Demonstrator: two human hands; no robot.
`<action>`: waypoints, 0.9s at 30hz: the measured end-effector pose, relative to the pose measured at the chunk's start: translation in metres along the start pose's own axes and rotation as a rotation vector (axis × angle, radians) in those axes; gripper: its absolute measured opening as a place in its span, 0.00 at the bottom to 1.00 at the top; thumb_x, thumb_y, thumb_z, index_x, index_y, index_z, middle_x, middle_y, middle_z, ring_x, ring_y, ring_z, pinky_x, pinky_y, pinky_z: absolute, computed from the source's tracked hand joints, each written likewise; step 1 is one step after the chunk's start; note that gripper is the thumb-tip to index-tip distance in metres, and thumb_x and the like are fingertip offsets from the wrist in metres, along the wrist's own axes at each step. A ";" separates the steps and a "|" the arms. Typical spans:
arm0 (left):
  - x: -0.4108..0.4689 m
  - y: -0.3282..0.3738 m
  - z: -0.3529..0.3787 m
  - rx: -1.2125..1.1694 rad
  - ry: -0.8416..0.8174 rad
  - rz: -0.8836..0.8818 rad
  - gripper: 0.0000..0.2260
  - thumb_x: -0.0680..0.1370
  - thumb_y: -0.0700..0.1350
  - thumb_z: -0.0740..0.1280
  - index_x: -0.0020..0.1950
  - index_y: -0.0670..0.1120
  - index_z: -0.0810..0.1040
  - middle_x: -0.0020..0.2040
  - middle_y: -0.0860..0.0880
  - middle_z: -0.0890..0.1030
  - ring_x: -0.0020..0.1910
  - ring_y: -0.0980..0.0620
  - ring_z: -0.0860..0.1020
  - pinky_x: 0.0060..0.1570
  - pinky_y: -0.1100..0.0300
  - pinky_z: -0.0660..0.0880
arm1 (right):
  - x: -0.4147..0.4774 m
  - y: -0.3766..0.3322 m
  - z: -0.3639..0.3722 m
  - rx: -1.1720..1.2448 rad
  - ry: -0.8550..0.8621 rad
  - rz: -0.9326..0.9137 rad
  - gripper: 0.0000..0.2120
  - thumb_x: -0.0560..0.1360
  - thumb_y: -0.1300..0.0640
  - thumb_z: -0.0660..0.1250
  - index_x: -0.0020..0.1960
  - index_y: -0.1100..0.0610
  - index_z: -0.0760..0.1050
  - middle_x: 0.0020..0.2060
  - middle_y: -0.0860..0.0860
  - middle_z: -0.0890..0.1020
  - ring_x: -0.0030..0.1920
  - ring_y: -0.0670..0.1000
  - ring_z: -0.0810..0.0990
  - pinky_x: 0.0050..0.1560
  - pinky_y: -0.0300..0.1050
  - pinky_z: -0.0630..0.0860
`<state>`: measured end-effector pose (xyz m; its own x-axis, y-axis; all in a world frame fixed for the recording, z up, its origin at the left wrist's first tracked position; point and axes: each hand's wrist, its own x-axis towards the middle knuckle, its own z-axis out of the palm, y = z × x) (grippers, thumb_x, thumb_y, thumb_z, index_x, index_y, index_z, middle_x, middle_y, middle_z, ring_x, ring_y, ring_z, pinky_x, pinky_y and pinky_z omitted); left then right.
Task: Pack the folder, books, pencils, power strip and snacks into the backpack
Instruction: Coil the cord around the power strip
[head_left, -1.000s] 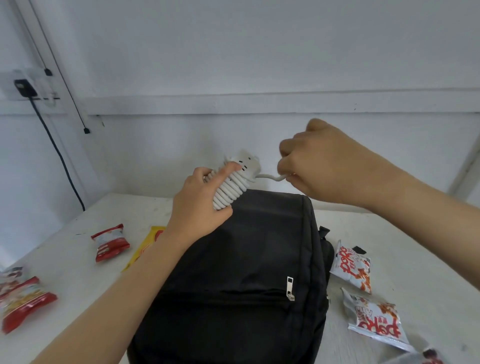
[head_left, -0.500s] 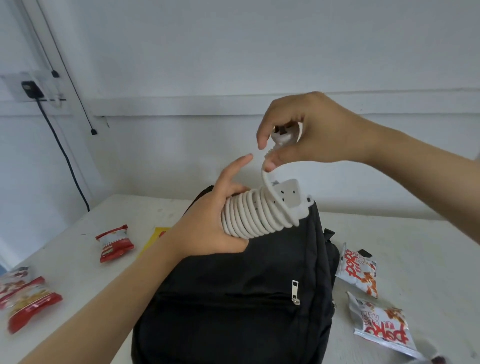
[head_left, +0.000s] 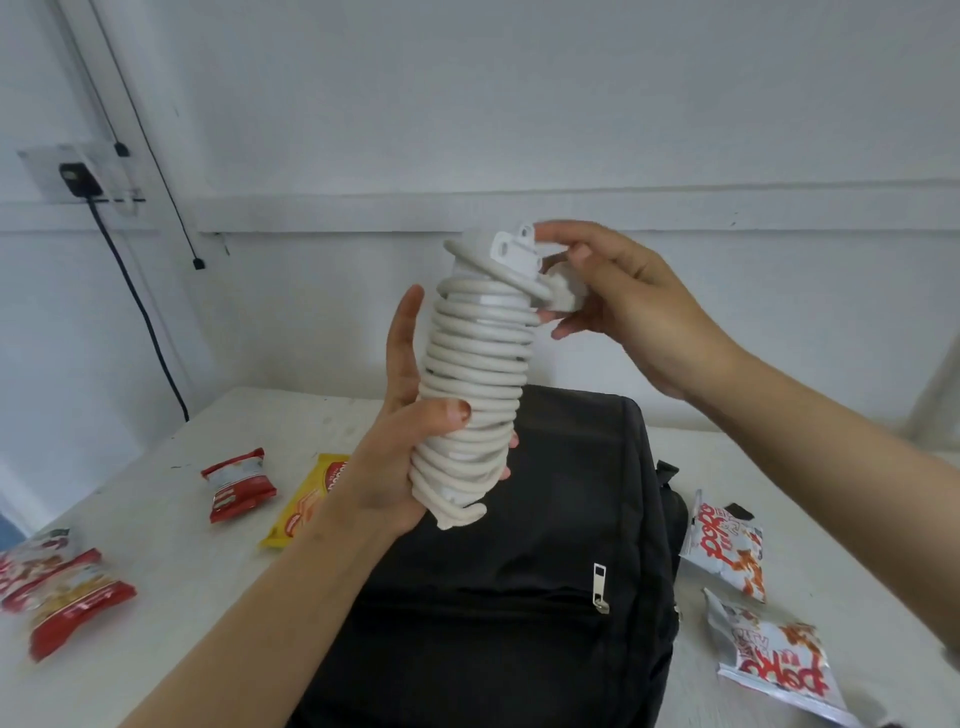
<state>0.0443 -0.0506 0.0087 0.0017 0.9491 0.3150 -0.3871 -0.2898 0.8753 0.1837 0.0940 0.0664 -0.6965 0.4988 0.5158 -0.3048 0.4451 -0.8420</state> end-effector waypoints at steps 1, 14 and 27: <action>0.001 0.000 -0.001 -0.016 0.023 -0.012 0.60 0.58 0.42 0.80 0.74 0.39 0.38 0.42 0.34 0.78 0.27 0.40 0.77 0.23 0.56 0.75 | -0.002 0.000 0.001 0.042 -0.009 0.012 0.12 0.81 0.54 0.55 0.60 0.47 0.73 0.45 0.49 0.79 0.43 0.51 0.81 0.47 0.47 0.78; 0.006 -0.028 0.008 0.199 0.202 0.125 0.43 0.65 0.43 0.70 0.69 0.73 0.52 0.60 0.43 0.78 0.44 0.44 0.80 0.38 0.53 0.78 | -0.034 0.019 0.033 -0.219 0.127 -0.119 0.36 0.64 0.40 0.69 0.69 0.37 0.60 0.63 0.48 0.65 0.66 0.42 0.64 0.66 0.32 0.65; -0.009 -0.018 0.004 0.300 0.411 0.007 0.58 0.59 0.48 0.75 0.71 0.63 0.34 0.60 0.46 0.76 0.53 0.53 0.80 0.56 0.50 0.76 | -0.031 0.012 0.062 -0.028 0.233 -0.068 0.32 0.61 0.48 0.75 0.62 0.40 0.69 0.59 0.52 0.71 0.59 0.53 0.75 0.59 0.58 0.75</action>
<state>0.0546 -0.0545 -0.0084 -0.3864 0.8997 0.2031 -0.1042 -0.2614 0.9596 0.1613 0.0384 0.0306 -0.5052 0.6239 0.5962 -0.3250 0.5024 -0.8012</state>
